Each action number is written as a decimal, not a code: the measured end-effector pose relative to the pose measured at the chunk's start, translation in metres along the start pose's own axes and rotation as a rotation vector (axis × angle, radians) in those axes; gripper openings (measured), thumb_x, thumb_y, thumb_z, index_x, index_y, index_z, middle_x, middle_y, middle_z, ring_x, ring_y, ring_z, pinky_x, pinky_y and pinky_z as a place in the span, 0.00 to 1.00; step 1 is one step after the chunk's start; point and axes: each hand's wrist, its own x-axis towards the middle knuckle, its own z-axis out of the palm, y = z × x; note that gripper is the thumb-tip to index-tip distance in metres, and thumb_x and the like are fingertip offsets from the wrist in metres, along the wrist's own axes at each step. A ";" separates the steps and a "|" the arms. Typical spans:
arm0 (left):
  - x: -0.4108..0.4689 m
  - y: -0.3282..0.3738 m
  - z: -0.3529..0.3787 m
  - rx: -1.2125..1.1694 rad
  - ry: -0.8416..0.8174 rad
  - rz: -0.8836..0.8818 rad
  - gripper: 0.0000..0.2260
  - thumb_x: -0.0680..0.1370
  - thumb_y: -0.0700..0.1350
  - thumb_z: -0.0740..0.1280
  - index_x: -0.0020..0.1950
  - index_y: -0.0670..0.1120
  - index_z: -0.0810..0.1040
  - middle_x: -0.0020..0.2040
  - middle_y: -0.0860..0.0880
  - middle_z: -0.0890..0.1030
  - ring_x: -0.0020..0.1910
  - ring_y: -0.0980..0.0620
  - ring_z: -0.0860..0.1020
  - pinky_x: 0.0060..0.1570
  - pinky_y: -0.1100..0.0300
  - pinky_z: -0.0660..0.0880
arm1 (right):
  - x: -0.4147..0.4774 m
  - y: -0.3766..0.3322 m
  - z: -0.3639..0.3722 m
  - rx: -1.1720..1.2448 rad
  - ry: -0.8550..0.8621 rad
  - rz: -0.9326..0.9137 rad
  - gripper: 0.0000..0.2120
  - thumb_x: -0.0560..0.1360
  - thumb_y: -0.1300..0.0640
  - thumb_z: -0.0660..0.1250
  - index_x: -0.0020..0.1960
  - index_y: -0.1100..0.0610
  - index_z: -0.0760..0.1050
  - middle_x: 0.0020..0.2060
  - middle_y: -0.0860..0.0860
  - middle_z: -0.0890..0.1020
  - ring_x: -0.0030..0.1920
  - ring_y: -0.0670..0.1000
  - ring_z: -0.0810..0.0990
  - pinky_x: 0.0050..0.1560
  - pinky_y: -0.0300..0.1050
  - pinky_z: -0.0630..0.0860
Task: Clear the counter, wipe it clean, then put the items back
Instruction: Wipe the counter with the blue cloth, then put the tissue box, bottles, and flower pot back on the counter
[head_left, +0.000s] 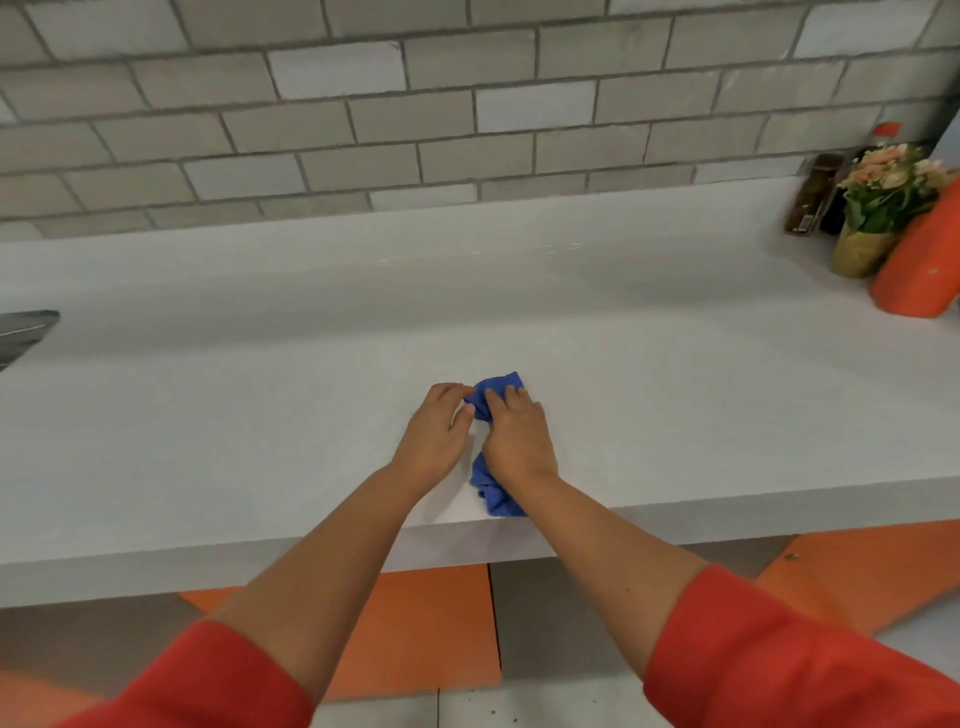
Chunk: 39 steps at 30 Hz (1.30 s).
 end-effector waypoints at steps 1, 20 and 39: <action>-0.004 -0.006 -0.006 0.000 0.010 -0.017 0.15 0.82 0.40 0.55 0.67 0.40 0.70 0.66 0.44 0.70 0.65 0.48 0.70 0.58 0.72 0.59 | -0.002 -0.007 0.001 0.008 -0.017 -0.005 0.25 0.79 0.63 0.52 0.75 0.57 0.56 0.74 0.57 0.59 0.76 0.56 0.53 0.76 0.48 0.50; 0.023 0.084 0.011 -0.152 0.043 0.130 0.14 0.81 0.42 0.57 0.66 0.42 0.73 0.63 0.44 0.75 0.57 0.48 0.75 0.55 0.65 0.67 | -0.017 0.032 -0.088 0.330 -0.203 0.054 0.16 0.78 0.60 0.57 0.65 0.59 0.73 0.59 0.58 0.79 0.59 0.56 0.76 0.52 0.40 0.68; 0.074 0.299 0.189 -0.305 -0.286 0.289 0.12 0.79 0.42 0.59 0.59 0.44 0.77 0.47 0.45 0.82 0.46 0.48 0.81 0.53 0.55 0.76 | -0.065 0.270 -0.257 0.007 -0.105 0.376 0.14 0.78 0.58 0.58 0.60 0.57 0.77 0.56 0.54 0.80 0.57 0.54 0.79 0.58 0.47 0.74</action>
